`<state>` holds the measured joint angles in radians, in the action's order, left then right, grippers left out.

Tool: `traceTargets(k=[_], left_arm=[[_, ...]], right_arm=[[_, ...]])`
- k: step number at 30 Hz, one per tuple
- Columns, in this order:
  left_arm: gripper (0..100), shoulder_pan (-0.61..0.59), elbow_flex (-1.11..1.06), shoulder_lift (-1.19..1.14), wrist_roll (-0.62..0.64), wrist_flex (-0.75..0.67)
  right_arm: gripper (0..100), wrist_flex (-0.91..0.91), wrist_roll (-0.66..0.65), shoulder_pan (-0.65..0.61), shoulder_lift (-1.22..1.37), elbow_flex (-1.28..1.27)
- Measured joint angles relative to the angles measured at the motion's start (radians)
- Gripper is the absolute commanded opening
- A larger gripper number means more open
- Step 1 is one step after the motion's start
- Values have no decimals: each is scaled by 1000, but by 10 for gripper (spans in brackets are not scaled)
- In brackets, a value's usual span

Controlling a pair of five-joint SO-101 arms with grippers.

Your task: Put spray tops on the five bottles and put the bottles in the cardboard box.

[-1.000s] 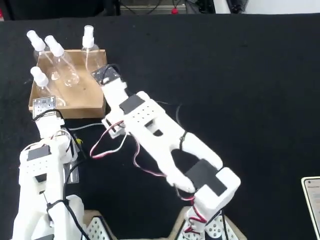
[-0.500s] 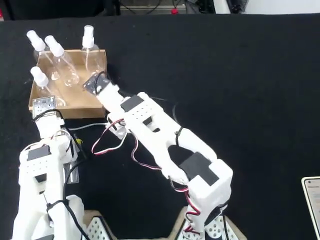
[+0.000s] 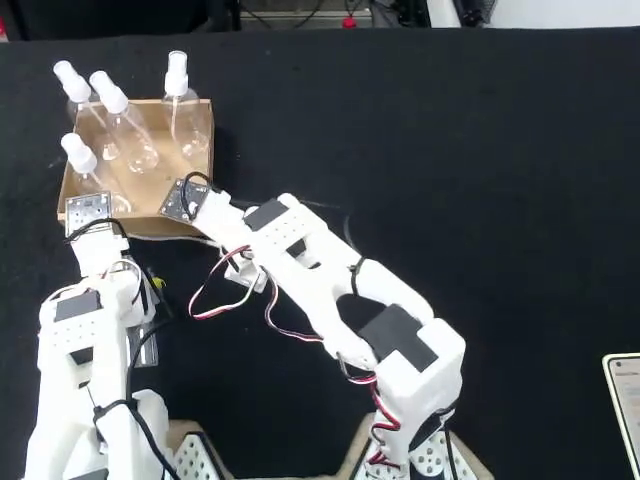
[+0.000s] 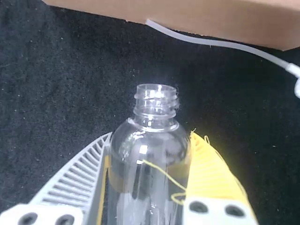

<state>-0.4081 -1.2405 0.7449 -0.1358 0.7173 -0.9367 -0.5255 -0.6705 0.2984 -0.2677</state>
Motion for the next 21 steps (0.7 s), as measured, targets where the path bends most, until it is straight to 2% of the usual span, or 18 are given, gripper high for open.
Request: traceTargets(k=[4, 12, 16, 21], left_arm=[[75, 0, 0, 0, 0, 0], [75, 0, 0, 0, 0, 0], [76, 0, 0, 0, 0, 0], [76, 0, 0, 0, 0, 0]], right_arm=[[106, -12, 0, 0, 0, -23], [106, -166, -3, 18, -87, -114], [106, -193, -14, 150, -201, -190], [109, -219, -124, 385, -308, -221]])
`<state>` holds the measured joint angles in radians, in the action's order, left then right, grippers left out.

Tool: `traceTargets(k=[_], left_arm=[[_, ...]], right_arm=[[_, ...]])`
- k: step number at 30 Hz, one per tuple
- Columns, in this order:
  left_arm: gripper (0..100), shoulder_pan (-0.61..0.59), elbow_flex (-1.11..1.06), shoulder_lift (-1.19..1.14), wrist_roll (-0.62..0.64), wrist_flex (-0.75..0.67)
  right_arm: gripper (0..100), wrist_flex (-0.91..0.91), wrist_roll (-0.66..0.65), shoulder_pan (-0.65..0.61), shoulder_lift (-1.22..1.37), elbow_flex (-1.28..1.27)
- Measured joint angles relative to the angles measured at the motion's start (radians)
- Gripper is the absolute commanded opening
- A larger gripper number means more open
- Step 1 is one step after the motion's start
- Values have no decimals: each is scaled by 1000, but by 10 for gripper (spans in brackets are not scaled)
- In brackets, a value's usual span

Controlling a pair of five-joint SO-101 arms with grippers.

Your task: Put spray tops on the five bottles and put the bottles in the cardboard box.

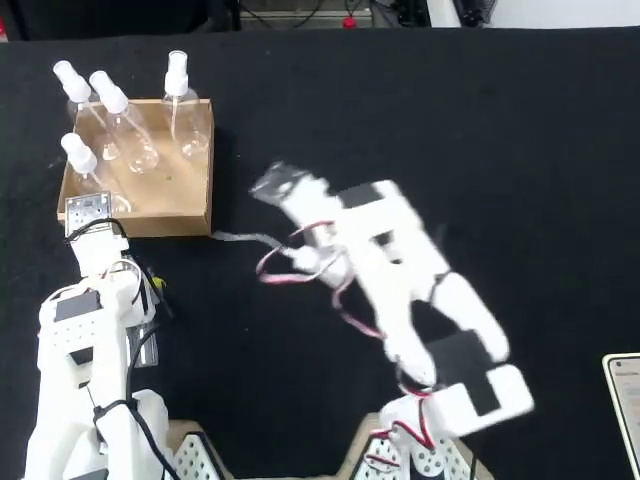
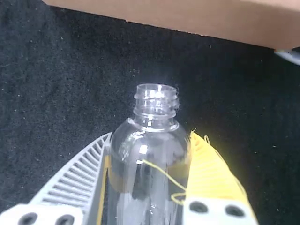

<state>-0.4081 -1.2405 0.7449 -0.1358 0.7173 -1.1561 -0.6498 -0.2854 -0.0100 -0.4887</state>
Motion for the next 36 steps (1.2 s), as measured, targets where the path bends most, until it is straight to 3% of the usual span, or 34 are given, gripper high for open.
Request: traceTargets(k=[6, 10, 13, 17, 20, 24, 31, 36], left_arm=[[76, 0, 0, 0, 0, -26], [76, 0, 0, 0, 0, -26], [76, 0, 0, 0, 0, -26], [76, 0, 0, 0, 0, -26], [76, 0, 0, 0, 0, -26], [76, 0, 0, 0, 0, -26], [75, 0, 0, 0, 0, -26], [76, -6, 0, 0, 2, -26]], right_arm=[[146, -14, -135, 158, -32, 0], [274, -54, -138, 192, -31, 5], [292, -66, -97, 229, -9, 43], [292, -77, 44, 270, 0, 140], [255, -118, 233, 273, 29, 216], [202, -157, 477, 193, 49, 261], [202, -21, 675, -3, 64, 196], [202, 72, 649, -78, 14, -15]])
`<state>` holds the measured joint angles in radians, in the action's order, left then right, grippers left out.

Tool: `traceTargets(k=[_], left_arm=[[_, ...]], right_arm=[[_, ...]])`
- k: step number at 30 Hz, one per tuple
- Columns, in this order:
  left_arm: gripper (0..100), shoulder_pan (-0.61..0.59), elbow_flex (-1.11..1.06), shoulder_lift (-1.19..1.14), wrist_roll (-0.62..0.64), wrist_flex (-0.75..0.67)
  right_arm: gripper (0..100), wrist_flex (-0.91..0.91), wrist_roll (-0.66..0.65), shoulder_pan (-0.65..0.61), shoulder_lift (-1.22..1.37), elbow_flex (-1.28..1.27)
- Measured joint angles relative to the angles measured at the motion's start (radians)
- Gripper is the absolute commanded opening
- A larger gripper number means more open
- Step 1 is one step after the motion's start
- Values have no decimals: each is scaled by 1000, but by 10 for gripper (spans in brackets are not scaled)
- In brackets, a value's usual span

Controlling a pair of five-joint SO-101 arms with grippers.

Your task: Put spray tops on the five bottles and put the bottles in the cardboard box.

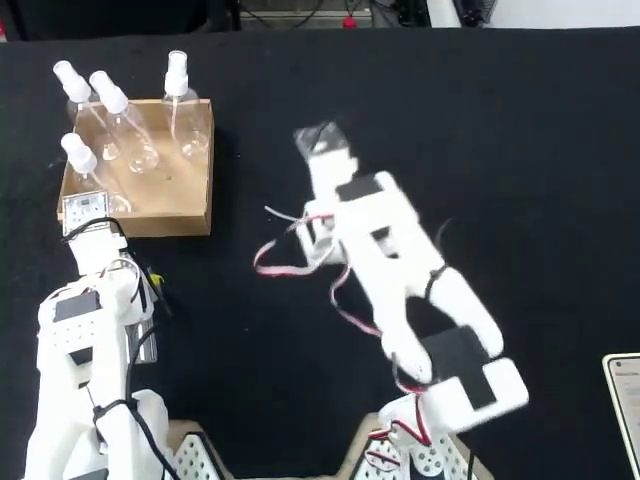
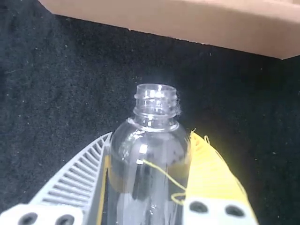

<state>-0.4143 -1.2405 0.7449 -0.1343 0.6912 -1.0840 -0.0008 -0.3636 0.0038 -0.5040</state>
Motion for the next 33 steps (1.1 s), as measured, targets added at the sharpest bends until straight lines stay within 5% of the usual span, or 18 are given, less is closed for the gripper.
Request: traceTargets(k=[8, 18, 23, 27, 33], left_arm=[[76, 0, 0, 0, 2, 0], [76, 0, 0, 0, 2, 0], [76, 0, 0, 0, 2, 0], [76, 0, 0, 0, 2, 0], [76, 0, 0, 0, 2, 0]], right_arm=[[201, 38, -118, -60, -114, -201], [201, 127, -281, 181, -103, -235], [201, 169, -265, 279, -95, -199], [201, 155, -107, 299, -95, -146], [198, -135, -121, 207, -95, -18]])
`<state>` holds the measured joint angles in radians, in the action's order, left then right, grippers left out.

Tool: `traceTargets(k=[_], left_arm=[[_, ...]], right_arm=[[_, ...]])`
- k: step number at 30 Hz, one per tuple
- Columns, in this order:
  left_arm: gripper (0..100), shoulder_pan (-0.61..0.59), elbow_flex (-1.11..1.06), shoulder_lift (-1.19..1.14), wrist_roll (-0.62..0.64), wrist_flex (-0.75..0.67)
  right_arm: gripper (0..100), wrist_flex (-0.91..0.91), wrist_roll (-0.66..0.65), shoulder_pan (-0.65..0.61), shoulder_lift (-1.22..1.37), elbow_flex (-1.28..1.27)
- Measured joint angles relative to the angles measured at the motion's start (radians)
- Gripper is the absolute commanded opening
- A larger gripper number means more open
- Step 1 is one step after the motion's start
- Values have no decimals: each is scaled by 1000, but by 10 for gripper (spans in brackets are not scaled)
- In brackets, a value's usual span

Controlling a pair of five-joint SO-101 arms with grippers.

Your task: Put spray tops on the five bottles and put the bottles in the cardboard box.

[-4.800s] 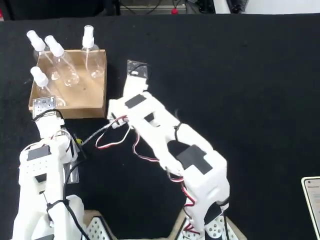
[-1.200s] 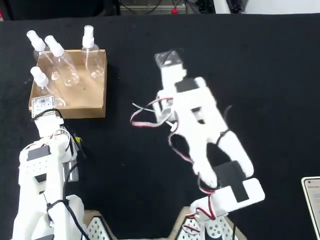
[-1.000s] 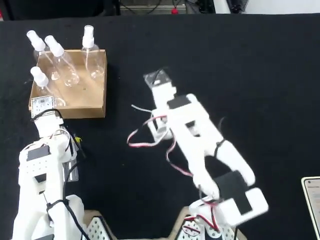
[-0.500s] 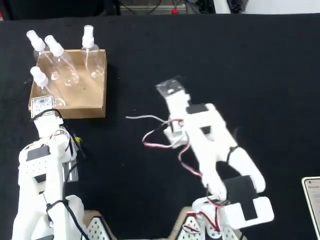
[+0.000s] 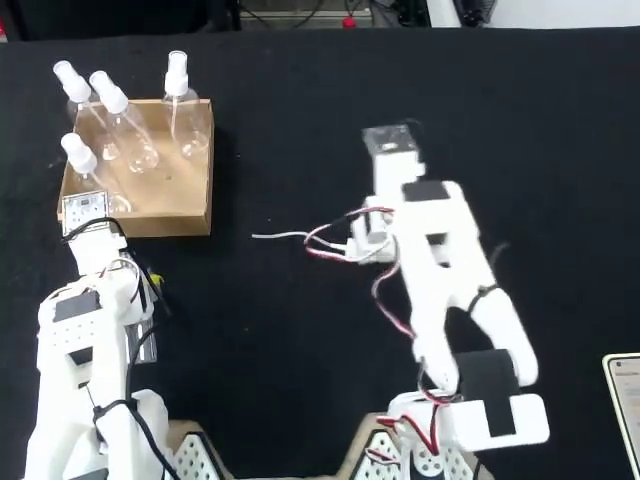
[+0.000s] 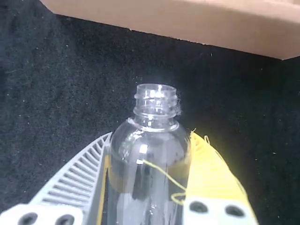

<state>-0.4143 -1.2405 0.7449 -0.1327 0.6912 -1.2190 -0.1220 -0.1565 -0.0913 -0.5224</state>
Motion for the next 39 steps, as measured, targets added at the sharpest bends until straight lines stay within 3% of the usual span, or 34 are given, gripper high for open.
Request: traceTargets(k=[2, 5, 16, 28, 32, 39], left_arm=[[76, 0, 0, 0, 0, 0], [76, 0, 0, 0, 0, 0], [76, 0, 0, 0, 0, 0], [76, 0, 0, 0, 0, 0], [76, 0, 0, 0, 0, 0], [76, 0, 0, 0, 0, 0]], right_arm=[[198, -86, -87, -75, 0, 3], [198, -58, -144, -153, 0, -23], [198, 239, -157, -161, 0, -184], [198, 514, -157, 18, 23, -209], [201, 457, -126, 25, 31, -184], [201, 155, 109, -48, 28, 66]])
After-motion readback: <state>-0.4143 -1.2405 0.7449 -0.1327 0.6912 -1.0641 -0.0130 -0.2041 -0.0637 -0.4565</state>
